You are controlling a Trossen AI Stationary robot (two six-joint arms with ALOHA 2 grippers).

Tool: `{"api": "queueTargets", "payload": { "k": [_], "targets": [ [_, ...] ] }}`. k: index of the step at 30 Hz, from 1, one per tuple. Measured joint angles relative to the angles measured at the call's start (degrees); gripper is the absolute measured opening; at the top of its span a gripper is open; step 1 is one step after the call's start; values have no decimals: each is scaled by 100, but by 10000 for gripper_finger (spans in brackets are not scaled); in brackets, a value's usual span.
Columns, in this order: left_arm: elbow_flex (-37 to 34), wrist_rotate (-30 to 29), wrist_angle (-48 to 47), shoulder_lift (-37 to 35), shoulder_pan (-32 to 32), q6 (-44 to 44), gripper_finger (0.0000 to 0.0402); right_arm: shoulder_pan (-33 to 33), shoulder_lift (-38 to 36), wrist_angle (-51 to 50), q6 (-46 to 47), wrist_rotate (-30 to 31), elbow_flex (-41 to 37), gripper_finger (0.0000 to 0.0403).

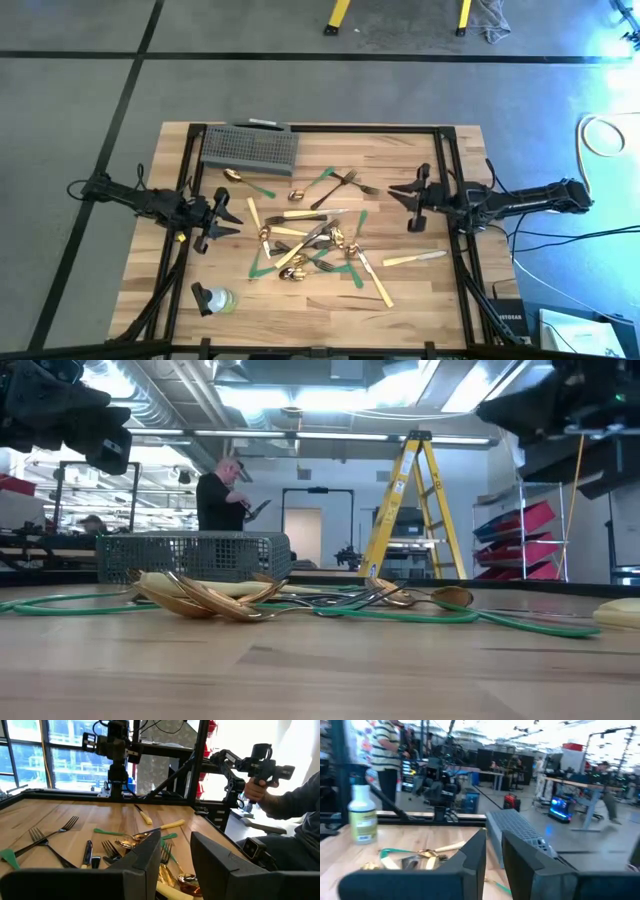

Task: Sort silverware
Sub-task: Prepare the gray organizer to sort the silverware

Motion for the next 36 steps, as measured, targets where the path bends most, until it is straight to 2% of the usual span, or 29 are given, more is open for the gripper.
{"api": "queueTargets", "payload": {
  "k": [3, 6, 15, 19, 24, 28, 32, 36],
  "targets": [
    [0, 0, 0, 0, -1, 0, 92, -150, 549, 15, 139, 486, 439, 45],
    [-1, 0, 0, 0, -1, 1, 92, -497, 1183, 1, 186, 374, 896, 44],
    [0, 0, 0, 0, -2, 0, 92, -2016, 3680, -197, 760, -1260, 2755, 44],
    [0, 0, -1, 0, -1, 1, 92, -2679, 5085, -369, 966, -2215, 4002, 44],
    [0, 0, 0, 0, 0, 0, 92, -3128, 7041, -956, 1262, -2958, 5766, 44],
    [-2, 0, 0, 0, -2, 0, 92, -3312, 8354, -1852, 1367, -3274, 7221, 48],
    [0, 0, 0, 0, 0, 0, 92, -3341, 9226, -2084, 1648, -4236, 8176, 82],
    [0, 0, 0, 0, -2, 0, 92, -3322, 9759, -2279, 1837, -4246, 9018, 139]
  ]
}}
